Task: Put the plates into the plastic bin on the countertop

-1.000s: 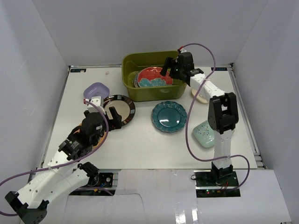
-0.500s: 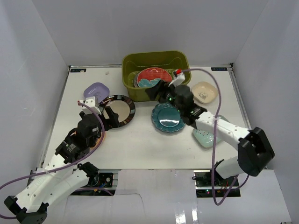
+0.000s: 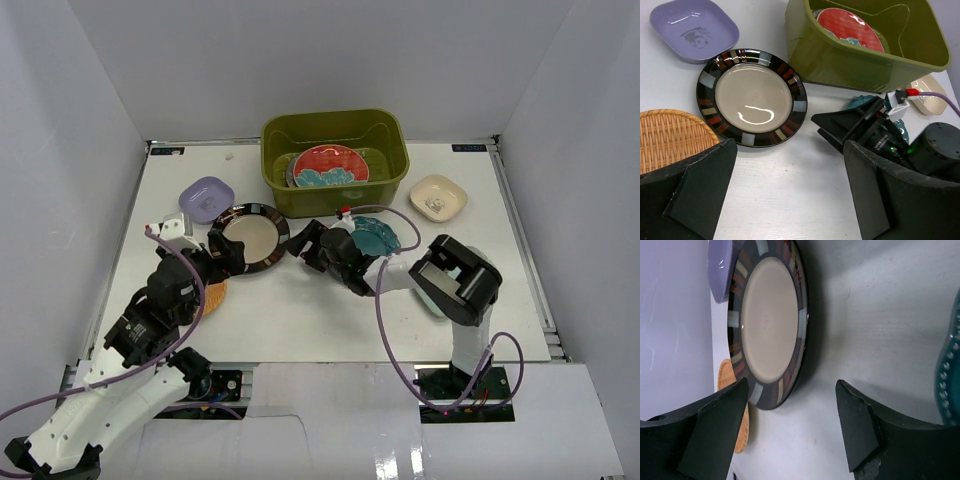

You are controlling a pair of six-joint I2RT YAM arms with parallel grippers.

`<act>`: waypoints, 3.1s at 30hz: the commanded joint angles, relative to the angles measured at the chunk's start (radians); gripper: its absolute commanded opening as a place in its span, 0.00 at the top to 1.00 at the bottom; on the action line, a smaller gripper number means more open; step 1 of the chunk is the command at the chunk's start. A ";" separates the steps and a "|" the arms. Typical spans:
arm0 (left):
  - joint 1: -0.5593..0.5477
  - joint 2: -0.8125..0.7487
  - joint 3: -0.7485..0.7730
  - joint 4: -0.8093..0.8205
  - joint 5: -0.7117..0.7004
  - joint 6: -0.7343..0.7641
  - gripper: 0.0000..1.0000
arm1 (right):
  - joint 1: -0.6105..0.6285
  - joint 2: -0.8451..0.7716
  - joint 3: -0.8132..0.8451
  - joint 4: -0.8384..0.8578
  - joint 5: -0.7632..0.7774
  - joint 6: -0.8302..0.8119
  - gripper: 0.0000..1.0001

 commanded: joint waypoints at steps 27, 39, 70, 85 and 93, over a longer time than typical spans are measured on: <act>0.017 0.012 -0.009 0.033 0.014 0.041 0.02 | 0.023 -0.098 -0.236 0.380 0.000 0.060 0.92; 0.040 -0.063 -0.010 0.029 -0.043 0.005 0.02 | -0.007 -0.750 -0.083 -0.077 0.010 -0.467 0.92; 0.038 0.550 -0.204 0.558 0.778 -0.340 0.09 | -0.615 0.188 0.976 -0.623 -0.573 -0.421 0.92; 0.026 1.015 -0.079 0.817 0.769 -0.354 0.12 | -0.583 0.191 1.005 -0.866 -0.406 -0.631 0.47; 0.021 1.129 -0.041 0.886 0.755 -0.364 0.19 | -0.578 0.125 0.961 -0.883 -0.378 -0.674 0.18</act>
